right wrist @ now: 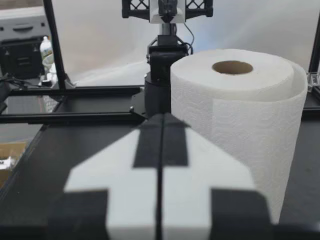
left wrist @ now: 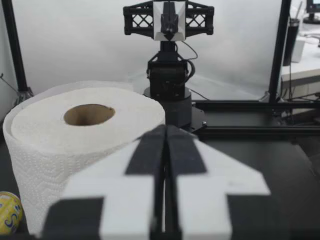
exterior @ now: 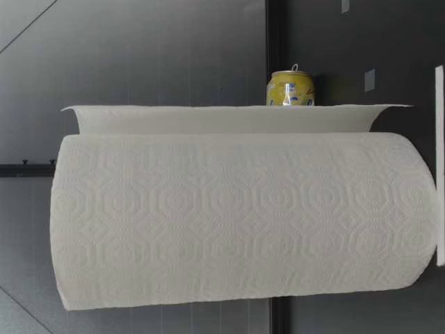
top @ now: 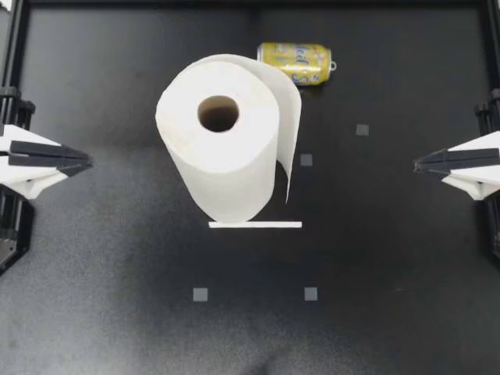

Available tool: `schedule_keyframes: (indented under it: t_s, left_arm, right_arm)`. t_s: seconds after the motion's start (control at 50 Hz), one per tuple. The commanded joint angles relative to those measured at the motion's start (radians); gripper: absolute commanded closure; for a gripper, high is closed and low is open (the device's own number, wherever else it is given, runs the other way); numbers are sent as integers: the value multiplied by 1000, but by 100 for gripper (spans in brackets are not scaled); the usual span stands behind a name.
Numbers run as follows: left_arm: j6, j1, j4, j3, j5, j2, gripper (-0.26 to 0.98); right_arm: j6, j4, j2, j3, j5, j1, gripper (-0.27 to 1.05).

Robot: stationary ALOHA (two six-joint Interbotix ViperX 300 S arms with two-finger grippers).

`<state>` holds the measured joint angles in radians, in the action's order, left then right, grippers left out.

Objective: Pick up a piece of paper towel and place it on the spilled liquid.

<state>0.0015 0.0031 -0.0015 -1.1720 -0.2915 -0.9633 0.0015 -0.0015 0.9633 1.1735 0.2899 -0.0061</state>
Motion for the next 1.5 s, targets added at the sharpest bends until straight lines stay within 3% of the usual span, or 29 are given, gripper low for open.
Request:
schedule_keyframes:
  t_s: [0.0,0.06,0.34,0.44,0.58,0.76,0.88,0.96,1.08,1.22,1.3,1.48]
  left_arm:
    - [-9,18,-8,-12,-14,14,48]
    - [-9,18,-14,-6,-18,14,53]
    - [6,21,-15,77,-15,75,56]
    - [3,38,-17,117,-9,137,56]
    - [3,97,-21,190,18,250,56]
    - [9,130,-21,273,23,377,56]
    - [11,150,-20,319,26,449,56]
    - [11,164,-20,341,49,477,56]
    - [11,173,-20,350,80,491,56]
    - [11,183,-20,350,98,489,56]
    - [11,183,-20,350,118,491,56]
    - [8,187,-20,353,169,489,56]
  right_arm:
    - [8,0,-6,-6,14,20,73]
    - [9,0,-9,-8,15,18,79]
    - [6,0,-72,-100,-84,18,79]
    - [-2,-8,-112,-173,-265,18,79]
    - [0,-43,-169,-293,-540,18,80]
    - [37,-175,-276,-436,-865,18,80]
    - [143,-324,-359,-525,-1062,41,80]
    - [278,-491,-399,-560,-1184,115,80]
    - [577,-836,-453,-561,-1430,311,80]
    - [943,-1141,-497,-552,-1601,503,79]
    - [1150,-1224,-523,-522,-1574,546,79]
    - [1644,-1370,-612,-416,-1462,549,78]
